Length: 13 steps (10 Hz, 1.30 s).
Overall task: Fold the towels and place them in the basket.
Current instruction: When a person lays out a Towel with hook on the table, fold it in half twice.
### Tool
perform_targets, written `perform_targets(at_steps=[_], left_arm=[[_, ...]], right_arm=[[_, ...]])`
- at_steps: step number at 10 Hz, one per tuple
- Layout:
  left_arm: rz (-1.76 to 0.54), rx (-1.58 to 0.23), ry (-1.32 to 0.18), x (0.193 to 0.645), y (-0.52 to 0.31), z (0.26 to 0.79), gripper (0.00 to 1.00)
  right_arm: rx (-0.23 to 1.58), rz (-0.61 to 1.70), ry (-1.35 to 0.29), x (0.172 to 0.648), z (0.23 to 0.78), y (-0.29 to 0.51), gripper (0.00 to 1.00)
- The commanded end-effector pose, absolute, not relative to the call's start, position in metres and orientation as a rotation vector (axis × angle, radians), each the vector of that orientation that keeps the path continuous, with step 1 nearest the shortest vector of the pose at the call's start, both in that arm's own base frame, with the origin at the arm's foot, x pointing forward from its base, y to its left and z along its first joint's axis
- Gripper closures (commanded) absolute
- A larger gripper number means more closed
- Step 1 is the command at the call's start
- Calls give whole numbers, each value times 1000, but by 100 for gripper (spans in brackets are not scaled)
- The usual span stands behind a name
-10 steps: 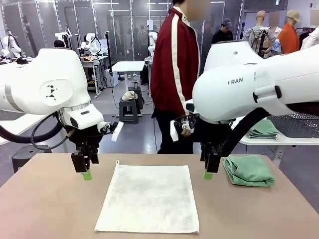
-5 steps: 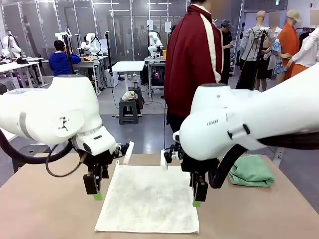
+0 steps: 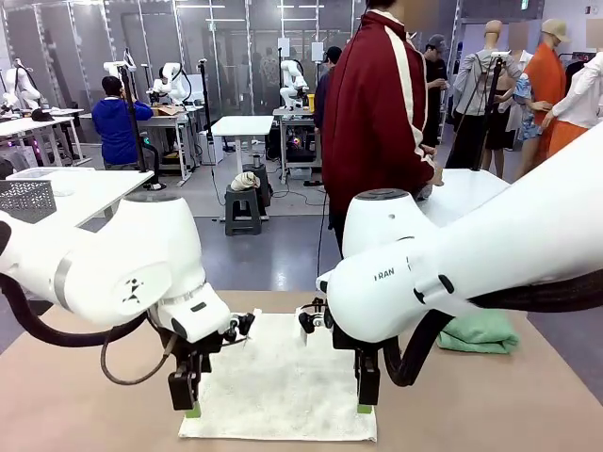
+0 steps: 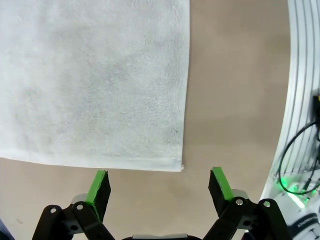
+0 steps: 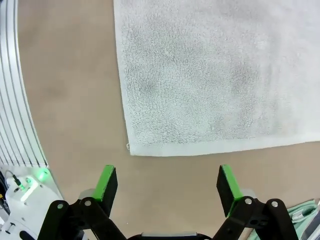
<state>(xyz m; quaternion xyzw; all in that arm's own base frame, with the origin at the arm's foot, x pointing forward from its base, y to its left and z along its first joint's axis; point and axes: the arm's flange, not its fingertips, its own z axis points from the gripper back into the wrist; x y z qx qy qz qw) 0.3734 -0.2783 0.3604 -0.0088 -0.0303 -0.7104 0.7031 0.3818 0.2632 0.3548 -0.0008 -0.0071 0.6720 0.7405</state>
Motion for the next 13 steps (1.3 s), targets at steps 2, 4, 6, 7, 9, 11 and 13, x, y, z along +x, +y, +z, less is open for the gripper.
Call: perform_targets(at_steps=[2,4,6,7,9,11,13], left_arm=[[-1585,26,-71,357,-276,343,0],[-1616,36,-77,339,-280,336,0],[-1625,39,-88,327,-282,332,0],[-1614,52,-98,323,-282,333,0],[-1618,58,-84,324,-281,332,0],[-1678,45,-27,327,-280,336,0],[-1634,15,-63,327,-283,335,0]], right_arm=[[-43,1449,-18,364,347,265,0],[-34,1464,-7,342,341,268,7],[-36,1492,-4,324,329,267,7],[-36,1504,-8,318,323,264,7],[-35,1515,-23,314,319,265,7],[-36,1531,8,322,315,264,7],[-40,1526,14,317,318,265,7]])
